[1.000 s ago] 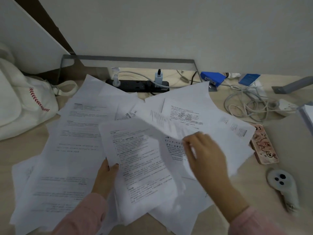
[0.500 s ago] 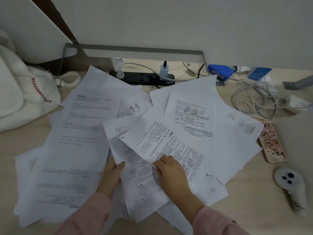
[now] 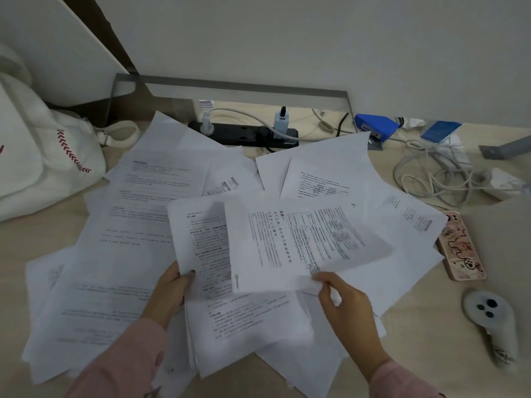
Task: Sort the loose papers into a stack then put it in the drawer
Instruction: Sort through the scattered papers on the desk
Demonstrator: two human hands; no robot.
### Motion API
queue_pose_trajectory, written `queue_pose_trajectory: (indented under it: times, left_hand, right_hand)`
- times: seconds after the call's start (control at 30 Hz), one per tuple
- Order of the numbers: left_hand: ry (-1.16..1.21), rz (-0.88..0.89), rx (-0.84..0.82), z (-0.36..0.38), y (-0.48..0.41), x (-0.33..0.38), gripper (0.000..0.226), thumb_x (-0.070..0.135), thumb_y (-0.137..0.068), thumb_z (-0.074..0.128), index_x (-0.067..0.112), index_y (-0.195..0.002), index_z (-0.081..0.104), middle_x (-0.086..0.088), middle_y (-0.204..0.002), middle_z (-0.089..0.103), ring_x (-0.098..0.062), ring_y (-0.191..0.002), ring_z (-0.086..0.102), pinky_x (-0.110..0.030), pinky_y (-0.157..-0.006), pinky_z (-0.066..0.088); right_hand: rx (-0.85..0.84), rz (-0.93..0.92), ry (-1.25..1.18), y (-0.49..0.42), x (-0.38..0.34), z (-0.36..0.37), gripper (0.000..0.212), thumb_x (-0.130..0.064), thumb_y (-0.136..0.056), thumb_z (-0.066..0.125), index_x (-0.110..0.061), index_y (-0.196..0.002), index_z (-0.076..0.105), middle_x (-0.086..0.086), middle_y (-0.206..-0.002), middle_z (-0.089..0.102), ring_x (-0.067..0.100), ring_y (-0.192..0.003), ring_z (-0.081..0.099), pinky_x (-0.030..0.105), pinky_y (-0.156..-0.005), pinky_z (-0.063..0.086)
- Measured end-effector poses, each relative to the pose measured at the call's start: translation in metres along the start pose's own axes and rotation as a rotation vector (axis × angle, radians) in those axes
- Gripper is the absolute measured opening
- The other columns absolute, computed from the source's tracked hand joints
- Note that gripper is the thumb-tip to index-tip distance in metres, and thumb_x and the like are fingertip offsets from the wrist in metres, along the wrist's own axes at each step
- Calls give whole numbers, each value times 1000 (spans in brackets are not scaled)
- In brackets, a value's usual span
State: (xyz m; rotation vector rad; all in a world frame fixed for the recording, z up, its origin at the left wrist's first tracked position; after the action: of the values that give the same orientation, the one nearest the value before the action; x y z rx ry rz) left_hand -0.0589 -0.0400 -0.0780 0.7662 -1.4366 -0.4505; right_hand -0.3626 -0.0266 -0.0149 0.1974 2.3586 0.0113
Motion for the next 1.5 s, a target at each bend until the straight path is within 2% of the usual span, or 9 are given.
queue_pose_trajectory:
  times: [0.23, 0.7, 0.83, 0.9, 1.03, 1.17, 1.27, 1.33, 1.5]
  left_hand:
    - [-77, -1, -4, 5, -6, 4, 41, 1, -95, 43, 8, -135, 43, -13, -123, 54, -21, -102, 50, -31, -92, 39]
    - [-131, -30, -73, 22, -14, 2, 27, 21, -90, 58, 30, -115, 51, 3, -109, 64, -19, -101, 61, -41, -98, 45]
    - [-177, -25, -49, 25, -16, 0, 26, 10, -90, 55, 23, -112, 49, 4, -102, 62, -15, -92, 59, -35, -91, 45]
    - [-211, -26, -23, 24, -18, -1, 24, 8, -91, 54, 21, -110, 48, 2, -100, 60, -17, -91, 58, -33, -89, 44]
    - [-241, -42, -11, 23, -21, -3, 27, 8, -91, 52, 18, -116, 49, -2, -104, 59, -22, -95, 57, -34, -87, 44]
    - [-231, -63, 0, 22, -21, -6, 30, 9, -91, 52, 16, -120, 50, -6, -110, 60, -22, -95, 58, -34, -85, 45]
    - [-236, -68, 1, 23, -20, -6, 33, 10, -91, 51, 13, -124, 50, -7, -111, 61, -24, -98, 59, -34, -84, 44]
    - [-236, -57, -3, 23, -18, -5, 32, 9, -92, 51, 14, -123, 51, -7, -112, 61, -24, -98, 59, -33, -85, 44]
    - [-236, -31, 9, 24, -16, -3, 35, 9, -91, 51, 12, -127, 50, -7, -111, 62, -25, -99, 59, -34, -87, 44]
  right_hand:
    - [136, 722, -592, -6, 82, 5, 13, 2, -85, 55, -11, -84, 58, 14, -88, 61, 24, -74, 55, 31, -66, 48]
    - [-392, 253, -216, -51, 16, 60, 31, 8, -85, 40, -22, -85, 51, -1, -65, 45, 11, -55, 34, 13, -46, 29]
    - [-472, 252, -255, -58, 3, 75, 29, -3, -89, 46, -26, -104, 56, -1, -85, 55, 13, -64, 44, 8, -50, 35]
    - [-328, 292, -257, -65, 12, 63, 32, -6, -88, 53, -22, -116, 56, 2, -104, 54, 12, -78, 53, 8, -66, 43]
    - [135, 635, -67, -70, 68, 3, 42, -11, -82, 57, -9, -124, 51, 19, -125, 47, 33, -106, 52, 39, -89, 45]
    - [139, 955, -212, -61, 107, -12, 49, -20, -79, 63, -8, -124, 48, 17, -115, 50, 36, -108, 51, 42, -87, 43]
    - [31, 898, -344, -64, 103, -4, 29, -20, -77, 65, -1, -98, 58, 9, -78, 52, 24, -77, 51, 33, -68, 41]
    - [11, 850, -318, -65, 102, 0, 30, -15, -83, 59, 11, -98, 56, 12, -82, 53, 23, -77, 49, 34, -70, 39]
    - [56, 575, -153, -74, 59, -28, 12, -14, -93, 45, -5, -99, 53, 12, -89, 57, 18, -69, 50, 26, -57, 39]
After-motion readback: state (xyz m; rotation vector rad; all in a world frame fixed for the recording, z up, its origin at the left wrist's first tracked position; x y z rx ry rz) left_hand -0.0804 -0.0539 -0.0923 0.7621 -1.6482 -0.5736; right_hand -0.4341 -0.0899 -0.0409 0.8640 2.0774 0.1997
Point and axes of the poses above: each hand's wrist, its own y-axis away from the middle knuckle, its own z-axis out of the palm, x = y × z, the point moved 7 cm from there along -y, towards the middle knuckle
